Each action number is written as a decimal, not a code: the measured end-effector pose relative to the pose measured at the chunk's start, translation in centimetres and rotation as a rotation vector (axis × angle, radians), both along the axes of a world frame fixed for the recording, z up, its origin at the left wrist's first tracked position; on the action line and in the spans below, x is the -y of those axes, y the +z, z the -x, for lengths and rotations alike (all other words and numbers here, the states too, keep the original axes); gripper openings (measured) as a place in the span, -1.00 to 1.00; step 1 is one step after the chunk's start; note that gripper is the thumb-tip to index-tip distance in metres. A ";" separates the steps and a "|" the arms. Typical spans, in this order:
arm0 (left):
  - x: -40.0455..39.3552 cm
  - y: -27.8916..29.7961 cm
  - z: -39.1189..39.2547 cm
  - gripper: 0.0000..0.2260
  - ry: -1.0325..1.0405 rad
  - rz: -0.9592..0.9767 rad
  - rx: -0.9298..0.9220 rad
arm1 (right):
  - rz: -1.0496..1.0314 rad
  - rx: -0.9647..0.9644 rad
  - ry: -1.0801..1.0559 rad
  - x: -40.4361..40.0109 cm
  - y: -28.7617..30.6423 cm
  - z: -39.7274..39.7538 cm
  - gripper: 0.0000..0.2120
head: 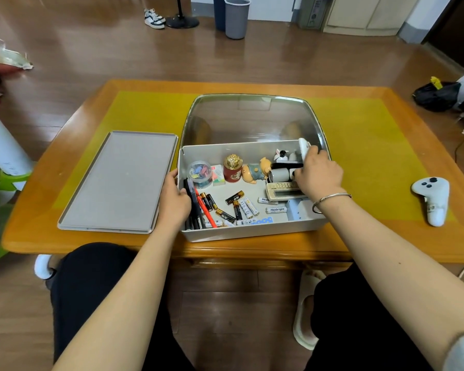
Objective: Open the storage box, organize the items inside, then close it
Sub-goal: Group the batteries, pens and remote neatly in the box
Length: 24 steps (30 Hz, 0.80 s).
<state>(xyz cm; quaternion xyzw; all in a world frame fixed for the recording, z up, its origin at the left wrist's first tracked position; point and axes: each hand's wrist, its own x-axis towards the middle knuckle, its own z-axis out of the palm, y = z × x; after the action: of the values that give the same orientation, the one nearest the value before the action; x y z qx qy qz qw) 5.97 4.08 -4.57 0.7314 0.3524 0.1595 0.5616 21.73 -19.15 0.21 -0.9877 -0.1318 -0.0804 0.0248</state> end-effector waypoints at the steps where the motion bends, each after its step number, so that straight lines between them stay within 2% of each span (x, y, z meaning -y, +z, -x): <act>1: 0.0 0.0 0.0 -0.56 0.001 0.009 0.008 | -0.022 0.024 0.011 0.2 0.1 -0.2 -0.68; 3: 0.0 -0.1 0.0 -0.56 0.001 0.025 0.018 | -0.077 0.058 0.017 0.6 0.4 -0.6 -0.76; 5: 0.0 -0.1 0.0 -0.56 0.002 0.033 0.020 | -0.160 0.076 0.025 0.9 0.8 -0.9 -0.75; 7: 0.0 -0.1 0.0 -0.56 0.003 0.038 0.024 | -0.254 0.061 0.048 1.1 1.4 -1.2 -0.72; 9: 0.0 -0.2 -0.1 -0.56 0.002 0.038 0.023 | -0.305 0.019 0.064 1.2 1.7 -1.5 -0.78; 11: 0.0 -0.2 -0.1 -0.56 0.003 0.041 0.020 | -0.273 -0.024 0.054 1.3 1.6 -1.4 -0.82; 16: -0.1 -0.3 -0.1 -0.56 0.012 0.044 0.027 | -0.104 0.000 0.033 2.1 0.4 -0.3 -0.67; 21: 0.1 -0.3 -0.1 -0.56 0.025 0.076 0.075 | -0.154 0.066 0.068 2.0 0.4 0.2 -0.62; 24: 0.6 -0.4 -0.3 -0.55 0.035 0.107 0.092 | -0.200 0.055 0.250 0.7 1.0 1.1 -0.63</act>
<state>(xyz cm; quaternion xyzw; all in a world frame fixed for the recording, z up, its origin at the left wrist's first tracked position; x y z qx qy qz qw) 6.26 3.45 -5.02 0.6859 0.3471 0.1839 0.6126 20.62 -19.85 1.24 -0.9536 -0.2456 -0.1163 0.1294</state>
